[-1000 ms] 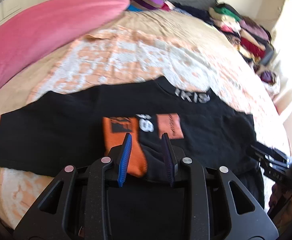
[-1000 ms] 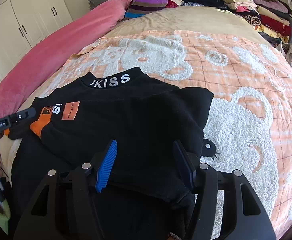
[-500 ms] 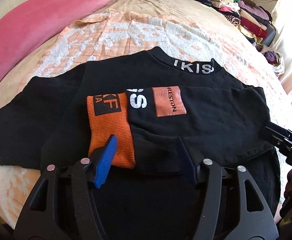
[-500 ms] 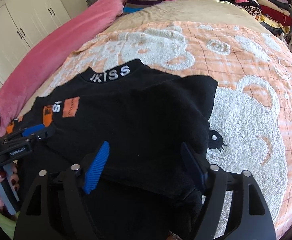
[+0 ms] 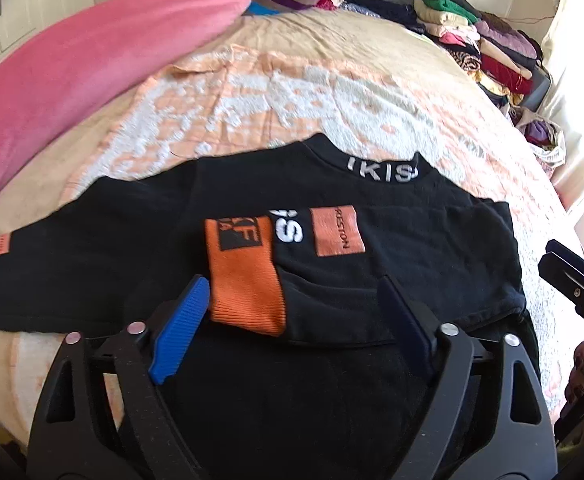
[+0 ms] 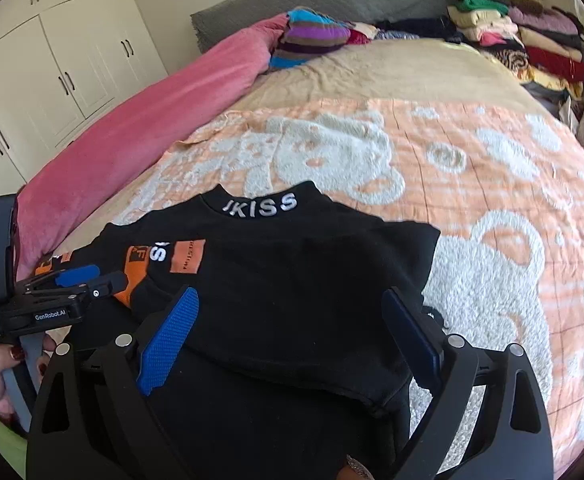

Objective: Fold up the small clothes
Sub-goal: 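Lower the sleeve onto the shirt body and open the right gripper, then move the left gripper to the other orange cuff and grasp it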

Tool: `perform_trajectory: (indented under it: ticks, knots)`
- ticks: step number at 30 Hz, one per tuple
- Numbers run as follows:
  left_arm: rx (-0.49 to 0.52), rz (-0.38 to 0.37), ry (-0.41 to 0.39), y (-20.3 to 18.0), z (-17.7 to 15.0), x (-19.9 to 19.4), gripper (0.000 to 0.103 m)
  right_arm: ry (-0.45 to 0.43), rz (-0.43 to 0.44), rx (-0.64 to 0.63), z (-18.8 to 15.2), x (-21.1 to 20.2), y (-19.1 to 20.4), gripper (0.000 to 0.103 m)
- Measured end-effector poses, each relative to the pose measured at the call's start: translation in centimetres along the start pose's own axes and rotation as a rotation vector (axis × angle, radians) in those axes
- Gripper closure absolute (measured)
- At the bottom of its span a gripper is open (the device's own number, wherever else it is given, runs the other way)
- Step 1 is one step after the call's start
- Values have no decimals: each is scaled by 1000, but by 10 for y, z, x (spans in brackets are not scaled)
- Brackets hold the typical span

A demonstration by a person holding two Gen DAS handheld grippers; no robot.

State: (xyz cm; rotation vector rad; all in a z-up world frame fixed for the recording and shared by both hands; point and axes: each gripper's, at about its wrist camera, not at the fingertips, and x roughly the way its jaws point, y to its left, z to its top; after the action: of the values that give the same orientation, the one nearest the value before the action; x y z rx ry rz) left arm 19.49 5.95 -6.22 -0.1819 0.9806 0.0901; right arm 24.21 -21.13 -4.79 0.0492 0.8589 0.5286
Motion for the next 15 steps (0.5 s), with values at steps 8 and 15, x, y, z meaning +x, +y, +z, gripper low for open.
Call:
perform_trajectory:
  ticks: [8, 15]
  knots:
    - [-2, 16, -54, 10, 3, -29, 17, -74, 30, -39, 12, -32, 26, 10]
    - [-13, 32, -90, 26, 5, -51, 11, -106, 43, -30, 23, -53, 43, 10]
